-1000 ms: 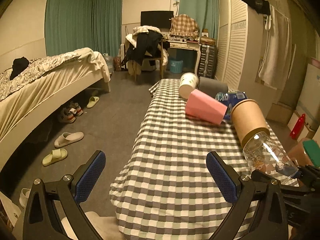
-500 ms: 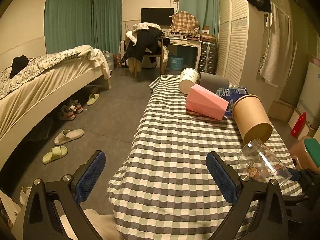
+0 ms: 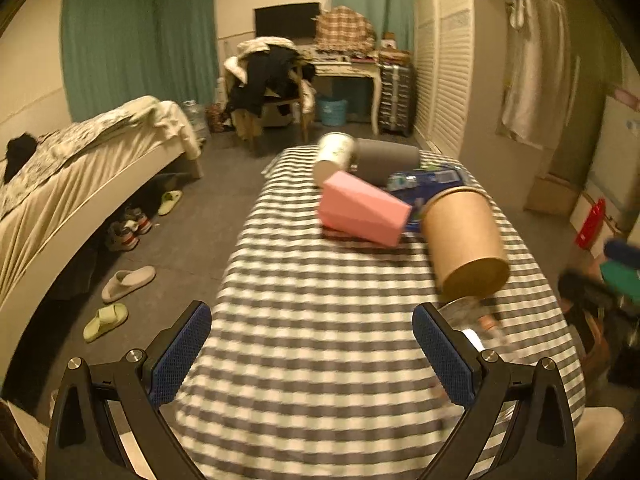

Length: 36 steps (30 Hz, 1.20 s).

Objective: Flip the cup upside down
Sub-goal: 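Close the left gripper on the clear cup while the right gripper releases it, then rotate the clear cup upside down with the left gripper and lower it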

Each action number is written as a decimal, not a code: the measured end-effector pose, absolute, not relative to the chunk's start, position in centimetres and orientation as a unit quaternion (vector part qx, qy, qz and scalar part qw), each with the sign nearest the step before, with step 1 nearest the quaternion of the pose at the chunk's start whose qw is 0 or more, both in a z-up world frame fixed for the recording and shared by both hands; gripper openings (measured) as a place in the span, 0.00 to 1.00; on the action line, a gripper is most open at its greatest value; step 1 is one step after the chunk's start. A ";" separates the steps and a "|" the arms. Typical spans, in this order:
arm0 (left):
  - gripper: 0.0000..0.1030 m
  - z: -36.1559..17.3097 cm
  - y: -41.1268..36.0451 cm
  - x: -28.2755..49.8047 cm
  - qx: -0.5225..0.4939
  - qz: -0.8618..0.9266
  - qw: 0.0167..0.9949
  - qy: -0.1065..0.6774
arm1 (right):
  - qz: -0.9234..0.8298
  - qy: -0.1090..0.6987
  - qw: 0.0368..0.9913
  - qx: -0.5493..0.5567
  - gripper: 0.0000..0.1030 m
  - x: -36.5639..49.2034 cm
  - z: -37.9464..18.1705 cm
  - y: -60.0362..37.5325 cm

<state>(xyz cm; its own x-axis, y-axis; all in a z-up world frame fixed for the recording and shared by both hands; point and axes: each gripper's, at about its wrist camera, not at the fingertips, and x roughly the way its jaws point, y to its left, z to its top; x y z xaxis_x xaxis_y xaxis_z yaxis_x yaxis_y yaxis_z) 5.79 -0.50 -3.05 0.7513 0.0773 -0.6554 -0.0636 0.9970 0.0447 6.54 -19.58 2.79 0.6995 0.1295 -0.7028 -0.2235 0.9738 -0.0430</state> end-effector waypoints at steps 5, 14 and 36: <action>1.00 -2.0 -4.0 7.6 0.038 0.011 0.931 0.362 | 0.099 0.340 0.934 -0.047 0.92 8.8 4.1 -21.8; 1.00 -5.4 -7.7 11.5 0.036 -0.018 0.889 0.456 | 0.087 0.386 0.918 0.032 0.92 12.7 -0.9 -26.5; 0.67 -4.3 -7.7 10.9 0.032 -0.092 0.872 0.480 | 0.060 0.387 0.918 0.067 0.92 12.2 -2.3 -29.1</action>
<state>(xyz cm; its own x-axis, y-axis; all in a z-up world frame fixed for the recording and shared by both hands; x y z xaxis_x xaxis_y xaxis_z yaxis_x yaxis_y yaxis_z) 10.91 -7.71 -4.26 0.5220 -0.1305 -0.8429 0.1913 0.9810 -0.0334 12.21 -29.14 -2.30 0.6928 0.1620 -0.7027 -0.0590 0.9839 0.1687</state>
